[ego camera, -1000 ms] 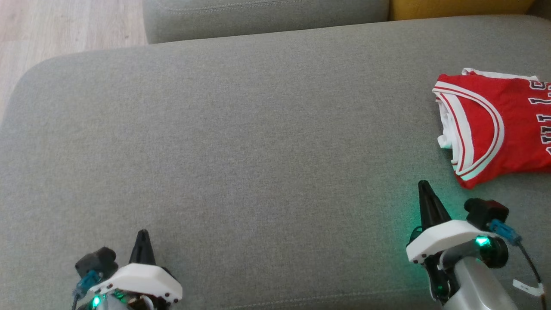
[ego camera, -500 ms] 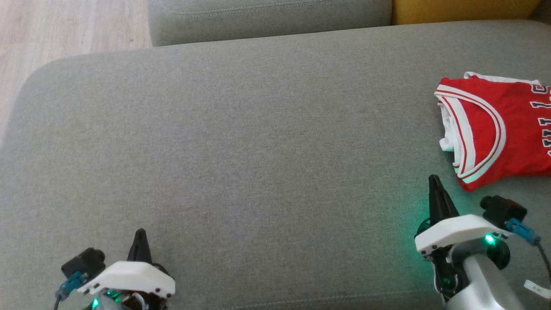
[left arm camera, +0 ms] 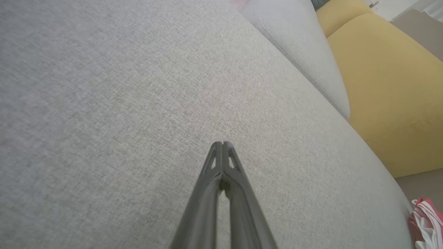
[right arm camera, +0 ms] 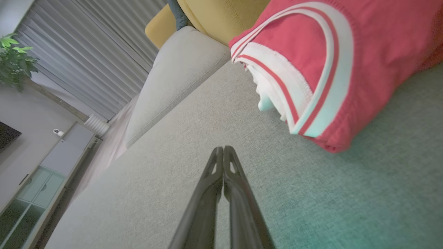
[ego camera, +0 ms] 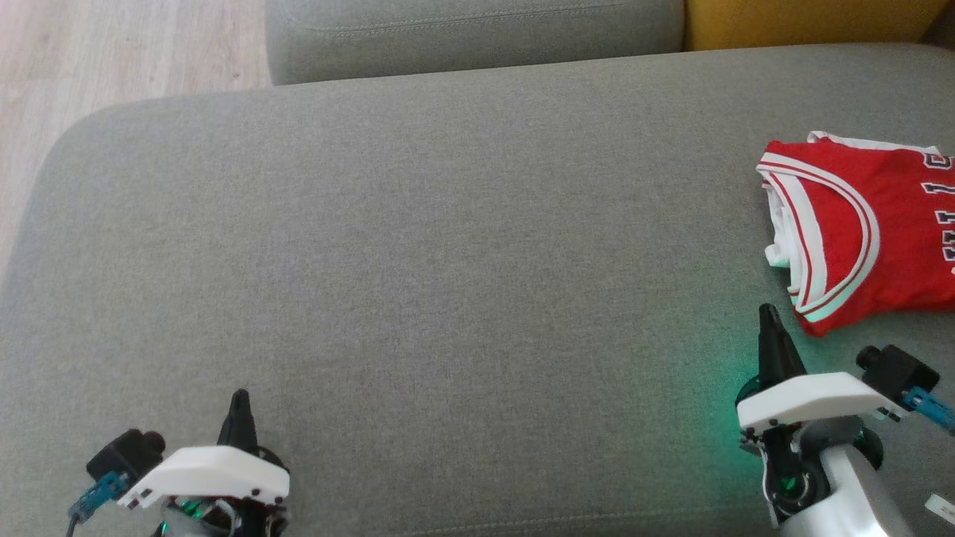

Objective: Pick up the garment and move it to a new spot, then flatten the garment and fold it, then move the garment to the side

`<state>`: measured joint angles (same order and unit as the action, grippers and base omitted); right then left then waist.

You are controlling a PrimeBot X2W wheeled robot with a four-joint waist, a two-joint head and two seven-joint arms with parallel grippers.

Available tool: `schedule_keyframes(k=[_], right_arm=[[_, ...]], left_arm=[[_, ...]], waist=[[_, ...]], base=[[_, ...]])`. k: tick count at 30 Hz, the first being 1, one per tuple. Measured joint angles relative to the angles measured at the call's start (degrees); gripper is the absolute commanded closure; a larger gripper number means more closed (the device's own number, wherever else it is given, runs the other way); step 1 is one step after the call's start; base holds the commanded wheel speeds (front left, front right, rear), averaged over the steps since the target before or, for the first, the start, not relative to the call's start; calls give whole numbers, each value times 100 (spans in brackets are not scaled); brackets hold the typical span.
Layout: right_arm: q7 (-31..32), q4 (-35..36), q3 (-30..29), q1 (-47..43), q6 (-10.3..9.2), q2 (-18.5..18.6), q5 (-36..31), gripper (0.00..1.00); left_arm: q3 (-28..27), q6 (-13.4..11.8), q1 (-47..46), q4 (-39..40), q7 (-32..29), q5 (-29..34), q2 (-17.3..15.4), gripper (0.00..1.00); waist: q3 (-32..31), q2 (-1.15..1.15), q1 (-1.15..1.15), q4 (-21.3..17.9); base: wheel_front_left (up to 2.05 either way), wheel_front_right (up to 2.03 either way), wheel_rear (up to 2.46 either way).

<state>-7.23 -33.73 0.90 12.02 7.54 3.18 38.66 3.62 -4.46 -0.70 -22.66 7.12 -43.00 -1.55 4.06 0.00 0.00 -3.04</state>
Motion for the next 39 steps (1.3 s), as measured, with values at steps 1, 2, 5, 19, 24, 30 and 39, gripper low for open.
schedule_keyframes(k=[1,2,5,19,24,30,39], right_arm=[[22,25,-8,1,0,-1,64,100],[26,54,-14,1,0,-1,127,100],[86,124,-58,0,0,-2,331,100],[308,413,-196,-167,0,-20,1233,100],[376,523,-258,-209,0,-24,1556,100],[482,649,-316,-220,0,-26,1947,100],[669,864,-417,-339,0,-31,2594,100]], left_arm=[[-15,0,-2,10,-5,-60,0,100],[-26,2,-6,14,-10,-114,0,100],[-55,53,-16,26,-58,-292,-1,100],[-190,252,-73,142,-308,-1134,-3,100],[-245,331,-75,196,-386,-1432,-4,100],[-278,408,-79,225,-488,-1790,-4,100],[-408,552,-105,307,-650,-2388,-8,100]], waist=[[-5,0,0,4],[-9,0,0,8],[-24,0,0,19],[-91,0,0,71],[-115,0,0,90],[-143,0,0,113],[-192,0,0,150]], base=[[0,0,0],[0,0,0],[0,0,0],[0,0,0],[0,0,0],[0,0,0],[0,0,0]])
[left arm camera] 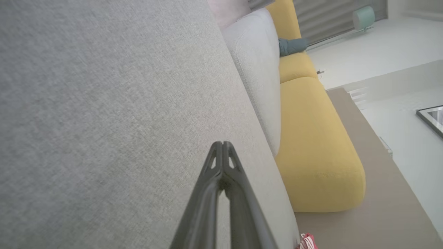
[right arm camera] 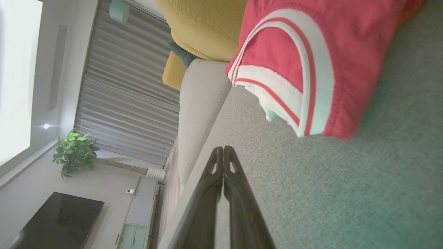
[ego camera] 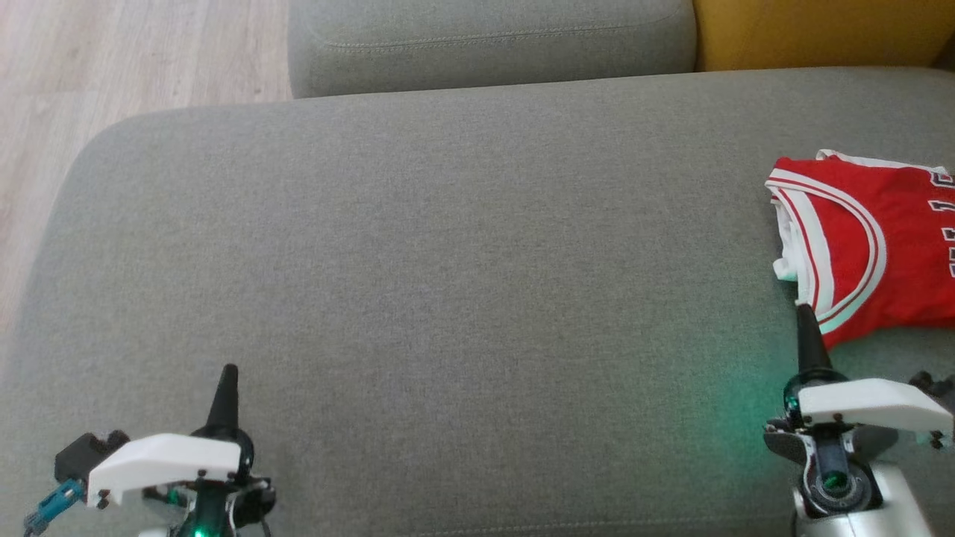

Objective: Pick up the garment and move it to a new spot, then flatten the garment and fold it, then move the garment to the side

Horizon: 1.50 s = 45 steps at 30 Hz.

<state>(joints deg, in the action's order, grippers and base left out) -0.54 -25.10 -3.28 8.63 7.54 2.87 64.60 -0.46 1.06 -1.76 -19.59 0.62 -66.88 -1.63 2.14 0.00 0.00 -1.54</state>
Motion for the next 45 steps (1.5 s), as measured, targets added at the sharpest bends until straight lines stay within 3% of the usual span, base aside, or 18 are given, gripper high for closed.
schedule_keyframes(k=[41,45], right_arm=[[669,844,-438,-360,0,-24,2679,100],[669,881,-441,-360,0,-24,2717,100]], left_arm=[[-398,602,-100,328,-666,-2464,-14,100],[-401,602,-112,338,-666,-2505,-16,100]], waist=[[-197,0,0,154],[-197,0,0,154]], base=[[0,0,0],[0,0,0]])
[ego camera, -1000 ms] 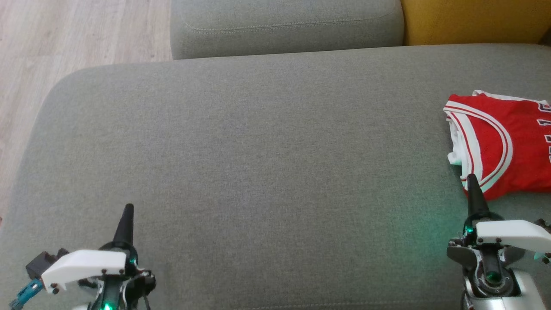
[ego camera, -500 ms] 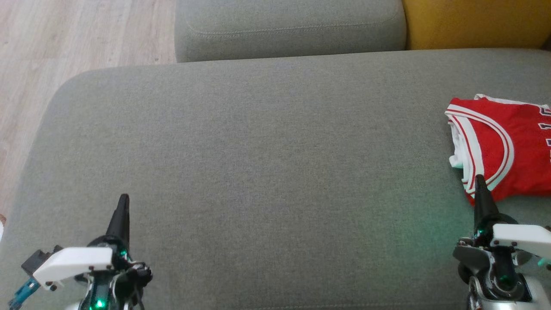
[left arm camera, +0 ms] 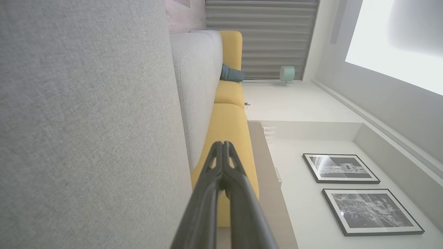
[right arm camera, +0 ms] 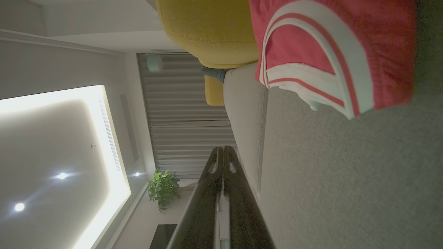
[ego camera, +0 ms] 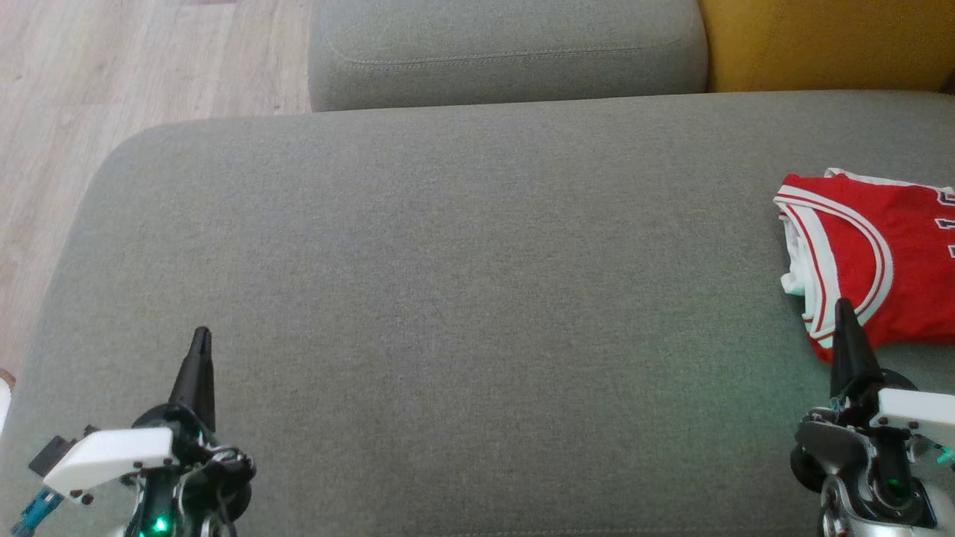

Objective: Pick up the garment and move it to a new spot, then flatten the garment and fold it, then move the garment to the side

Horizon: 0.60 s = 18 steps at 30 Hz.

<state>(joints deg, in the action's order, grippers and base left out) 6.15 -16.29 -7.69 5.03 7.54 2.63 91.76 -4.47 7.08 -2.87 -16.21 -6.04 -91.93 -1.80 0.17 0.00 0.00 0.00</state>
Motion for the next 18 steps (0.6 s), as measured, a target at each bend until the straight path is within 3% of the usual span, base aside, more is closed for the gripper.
schedule_keyframes(k=[18], right_arm=[[0,3,-1,0,0,-1,0,100]], left_arm=[[-1,0,-9,1,0,0,0,100]], waist=[[0,0,0,0]], base=[[0,0,0]])
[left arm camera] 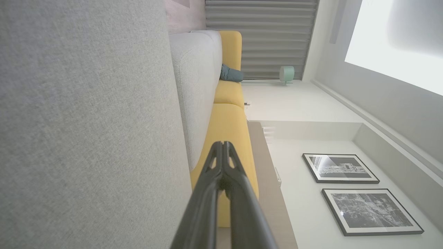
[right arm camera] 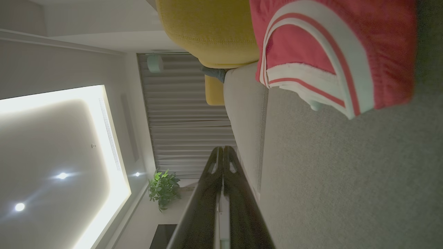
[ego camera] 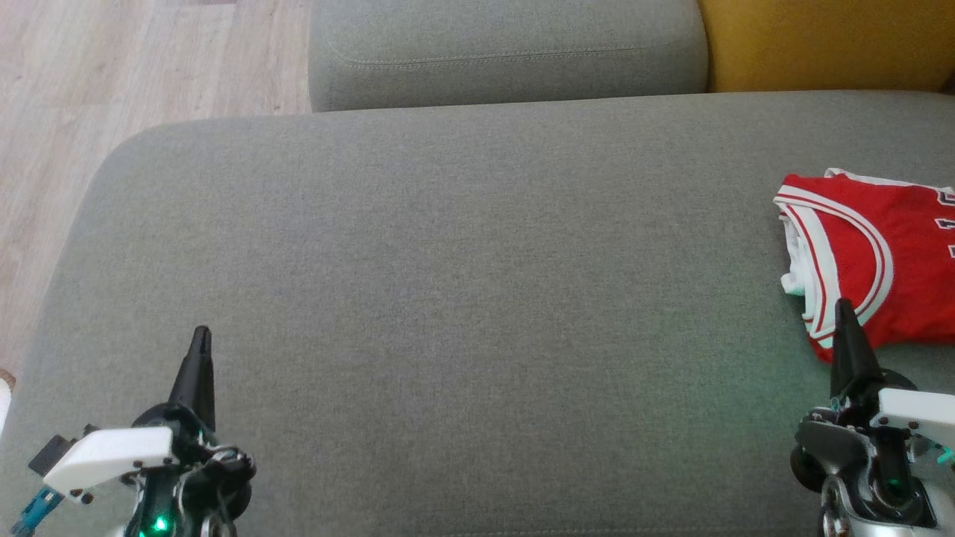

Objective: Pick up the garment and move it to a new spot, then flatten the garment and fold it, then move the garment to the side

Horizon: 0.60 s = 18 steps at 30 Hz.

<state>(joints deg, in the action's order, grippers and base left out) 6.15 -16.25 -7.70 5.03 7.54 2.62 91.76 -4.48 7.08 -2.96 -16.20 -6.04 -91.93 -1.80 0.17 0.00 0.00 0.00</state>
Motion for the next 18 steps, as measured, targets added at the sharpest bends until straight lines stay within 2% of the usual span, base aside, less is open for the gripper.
schedule_keyframes(k=[18], right_arm=[[0,0,0,0,0,-1,0,100]], left_arm=[[0,0,-1,1,0,0,0,100]], waist=[[0,0,0,0]], base=[[0,0,0]])
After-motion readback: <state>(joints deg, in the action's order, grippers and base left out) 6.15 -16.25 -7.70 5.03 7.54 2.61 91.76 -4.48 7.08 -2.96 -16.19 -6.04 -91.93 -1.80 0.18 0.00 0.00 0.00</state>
